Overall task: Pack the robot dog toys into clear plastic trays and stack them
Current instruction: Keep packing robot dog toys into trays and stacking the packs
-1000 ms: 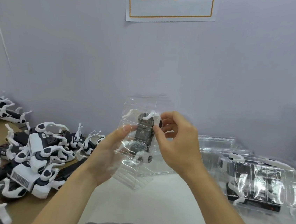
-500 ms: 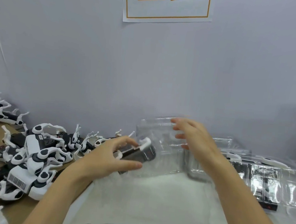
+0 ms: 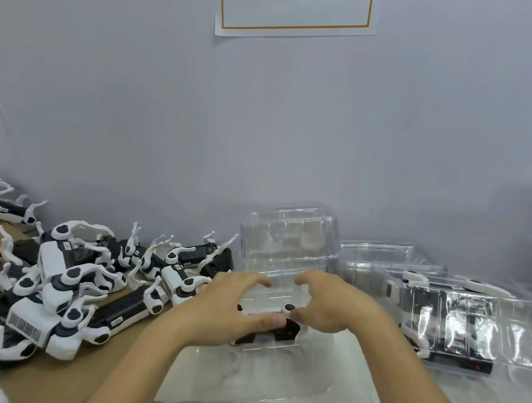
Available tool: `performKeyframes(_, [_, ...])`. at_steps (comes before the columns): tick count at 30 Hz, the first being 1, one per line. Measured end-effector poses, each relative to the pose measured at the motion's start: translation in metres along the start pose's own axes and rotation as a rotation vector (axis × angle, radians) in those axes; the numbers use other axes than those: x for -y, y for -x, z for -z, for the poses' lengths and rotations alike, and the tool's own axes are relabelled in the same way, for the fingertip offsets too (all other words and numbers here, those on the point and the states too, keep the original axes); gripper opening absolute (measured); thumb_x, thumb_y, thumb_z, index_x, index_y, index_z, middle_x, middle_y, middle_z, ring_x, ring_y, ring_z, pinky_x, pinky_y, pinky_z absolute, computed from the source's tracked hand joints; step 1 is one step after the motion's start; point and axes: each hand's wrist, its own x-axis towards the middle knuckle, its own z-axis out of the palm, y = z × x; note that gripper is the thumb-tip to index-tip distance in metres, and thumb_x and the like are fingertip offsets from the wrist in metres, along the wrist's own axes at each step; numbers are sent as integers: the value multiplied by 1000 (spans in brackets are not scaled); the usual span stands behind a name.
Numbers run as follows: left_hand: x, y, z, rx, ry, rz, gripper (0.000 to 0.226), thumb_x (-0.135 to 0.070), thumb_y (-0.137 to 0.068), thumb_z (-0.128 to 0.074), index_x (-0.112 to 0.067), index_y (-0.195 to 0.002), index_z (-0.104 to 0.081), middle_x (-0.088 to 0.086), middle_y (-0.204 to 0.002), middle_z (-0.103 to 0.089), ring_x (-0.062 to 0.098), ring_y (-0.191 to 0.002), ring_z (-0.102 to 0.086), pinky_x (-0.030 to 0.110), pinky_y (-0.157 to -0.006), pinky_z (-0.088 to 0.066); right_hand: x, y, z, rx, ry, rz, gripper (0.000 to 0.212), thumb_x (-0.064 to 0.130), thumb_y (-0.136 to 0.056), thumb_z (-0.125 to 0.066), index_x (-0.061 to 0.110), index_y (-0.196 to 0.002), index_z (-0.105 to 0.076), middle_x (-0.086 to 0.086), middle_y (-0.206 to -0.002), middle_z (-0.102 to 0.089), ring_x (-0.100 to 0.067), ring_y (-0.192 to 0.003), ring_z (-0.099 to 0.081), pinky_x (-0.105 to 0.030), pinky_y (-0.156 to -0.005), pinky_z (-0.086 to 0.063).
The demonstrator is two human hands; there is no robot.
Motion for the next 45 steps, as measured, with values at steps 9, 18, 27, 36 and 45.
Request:
performKeyframes(9, [9, 6, 14, 108, 204, 496, 102, -66, -70, -76, -15, -146, -30, 3, -113, -56, 22, -82, -75, 36, -73, -63, 4, 2, 0, 15, 49, -86, 53, 19, -92, -57, 13, -143, -41, -10, -133, -55, -22, -85, -72, -36, -82, -60])
performKeyframes(18, [-10, 10, 25, -126, 590, 293, 79, -36, -77, -85, -22, -140, -41, 3, -112, -65, 20, -79, -72, 32, -60, -57, 18, 34, 39, -360, -17, -46, 41, 16, -82, -64, 11, -123, -61, -6, -116, -66, -27, -102, -63, -35, -80, -55])
performKeyframes(27, [-52, 23, 40, -201, 1288, 36, 73, -39, -64, -83, -52, -130, -54, 13, -124, -66, 39, -96, -73, 44, -71, -62, 10, 62, 76, -745, -283, 64, 43, 32, -88, -62, 15, -127, -55, -3, -115, -60, -26, -110, -55, -33, -83, -43])
performKeyframes(36, [-86, 18, 28, -360, 1661, 71, 7, -12, -88, -55, -15, -90, -62, 25, -111, -69, 41, -78, -74, 41, -55, -60, -5, 77, 96, -762, -618, 159, 55, 34, -94, -57, 27, -146, -43, 5, -143, -51, -13, -133, -46, -37, -110, -40])
performKeyframes(45, [-159, -45, 35, -187, 1564, 124, 10, -13, -91, -50, -16, -96, -59, 24, -115, -61, 37, -92, -65, 37, -63, -62, -19, 93, 113, -1125, -886, 164, 37, 23, -90, -57, 32, -126, -59, 11, -107, -64, -3, -102, -61, -29, -90, -54])
